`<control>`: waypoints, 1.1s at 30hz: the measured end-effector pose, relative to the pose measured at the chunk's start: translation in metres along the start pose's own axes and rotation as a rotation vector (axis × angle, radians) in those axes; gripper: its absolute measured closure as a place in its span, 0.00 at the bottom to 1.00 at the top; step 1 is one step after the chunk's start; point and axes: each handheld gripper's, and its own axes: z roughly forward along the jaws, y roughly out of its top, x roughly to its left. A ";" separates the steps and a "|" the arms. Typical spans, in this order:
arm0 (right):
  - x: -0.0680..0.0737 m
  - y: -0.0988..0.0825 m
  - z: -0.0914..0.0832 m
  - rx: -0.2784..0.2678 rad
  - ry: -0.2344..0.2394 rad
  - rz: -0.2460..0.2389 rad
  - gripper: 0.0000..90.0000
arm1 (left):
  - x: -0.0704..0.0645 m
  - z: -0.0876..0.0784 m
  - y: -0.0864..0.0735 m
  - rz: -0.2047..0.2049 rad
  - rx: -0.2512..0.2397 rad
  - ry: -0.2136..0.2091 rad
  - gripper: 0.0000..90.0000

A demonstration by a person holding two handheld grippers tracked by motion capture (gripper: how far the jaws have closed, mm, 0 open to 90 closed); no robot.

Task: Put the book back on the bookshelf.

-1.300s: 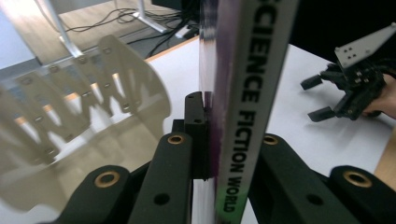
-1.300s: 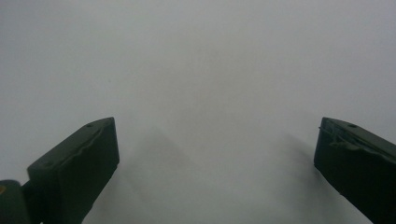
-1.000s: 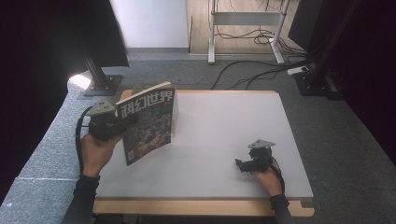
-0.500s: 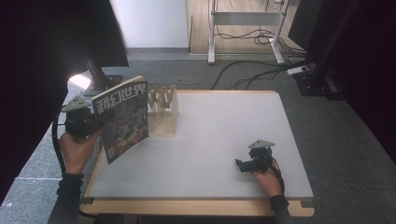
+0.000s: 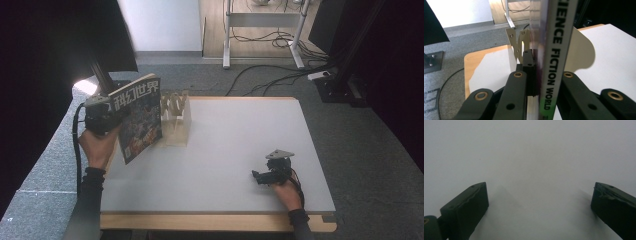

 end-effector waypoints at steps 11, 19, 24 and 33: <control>0.000 0.000 0.000 -0.001 0.001 -0.001 0.01 | -0.003 0.042 -0.001 0.014 -0.052 -0.013 0.92; 0.000 0.000 0.000 -0.001 0.000 -0.002 0.01 | -0.003 0.035 0.000 0.016 0.119 -0.055 0.90; 0.000 0.000 0.000 0.000 0.001 -0.003 0.01 | 0.004 0.030 -0.002 -0.007 0.235 -0.081 0.89; 0.000 0.000 0.000 0.000 0.001 -0.002 0.01 | 0.004 0.041 -0.006 -0.032 0.132 -0.061 0.92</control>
